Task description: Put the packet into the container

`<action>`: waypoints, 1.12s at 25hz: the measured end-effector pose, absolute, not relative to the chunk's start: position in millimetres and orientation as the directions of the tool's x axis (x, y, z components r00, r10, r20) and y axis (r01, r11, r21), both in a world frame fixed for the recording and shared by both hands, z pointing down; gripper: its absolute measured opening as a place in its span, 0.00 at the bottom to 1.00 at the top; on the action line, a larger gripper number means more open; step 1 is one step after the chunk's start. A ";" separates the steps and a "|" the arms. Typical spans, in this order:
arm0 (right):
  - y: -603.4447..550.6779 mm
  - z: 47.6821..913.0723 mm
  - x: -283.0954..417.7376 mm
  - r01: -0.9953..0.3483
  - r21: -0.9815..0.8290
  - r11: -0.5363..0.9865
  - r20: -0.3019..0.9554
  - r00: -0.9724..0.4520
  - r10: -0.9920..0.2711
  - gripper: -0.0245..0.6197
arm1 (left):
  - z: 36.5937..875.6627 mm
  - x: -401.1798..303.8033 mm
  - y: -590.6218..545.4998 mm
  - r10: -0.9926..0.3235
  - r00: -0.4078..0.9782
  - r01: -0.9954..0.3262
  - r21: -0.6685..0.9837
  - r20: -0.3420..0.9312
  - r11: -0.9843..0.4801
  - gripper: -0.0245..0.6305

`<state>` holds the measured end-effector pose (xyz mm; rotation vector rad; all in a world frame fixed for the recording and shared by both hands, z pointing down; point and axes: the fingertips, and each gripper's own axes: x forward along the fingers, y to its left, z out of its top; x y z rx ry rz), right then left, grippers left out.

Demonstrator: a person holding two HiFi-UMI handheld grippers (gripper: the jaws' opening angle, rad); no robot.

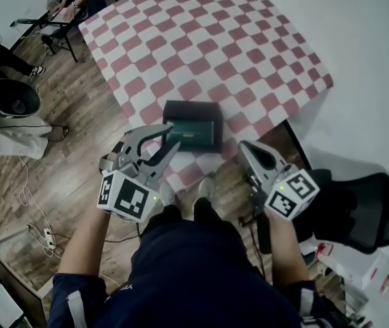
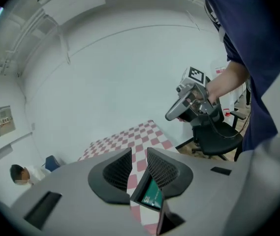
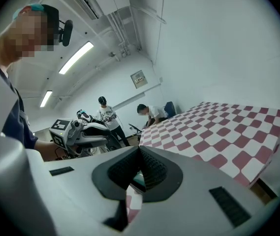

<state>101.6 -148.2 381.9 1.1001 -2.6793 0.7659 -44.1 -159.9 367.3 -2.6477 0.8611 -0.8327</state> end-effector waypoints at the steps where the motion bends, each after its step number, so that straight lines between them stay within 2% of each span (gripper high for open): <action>1: -146.5 380.3 99.7 -0.690 -0.399 0.603 0.314 -0.721 -0.617 0.06 | 361.7 -46.6 -158.4 -0.612 0.668 -0.487 -0.373 0.424 -0.790 0.20; 10: -130.6 362.8 79.8 -0.700 -0.354 0.620 0.295 -0.713 -0.636 0.06 | 330.2 -70.6 -144.3 -0.668 0.697 -0.625 -0.234 0.262 -0.745 0.11; 21: -121.9 346.4 56.8 -0.705 -0.278 0.652 0.268 -0.709 -0.652 0.06 | 347.6 -94.1 -135.8 -0.696 0.671 -0.722 0.016 0.256 -0.691 0.08; 28: -122.9 344.3 57.9 -0.705 -0.264 0.658 0.272 -0.709 -0.651 0.06 | 359.7 -92.5 -132.7 -0.681 0.683 -0.717 0.061 0.263 -0.695 0.07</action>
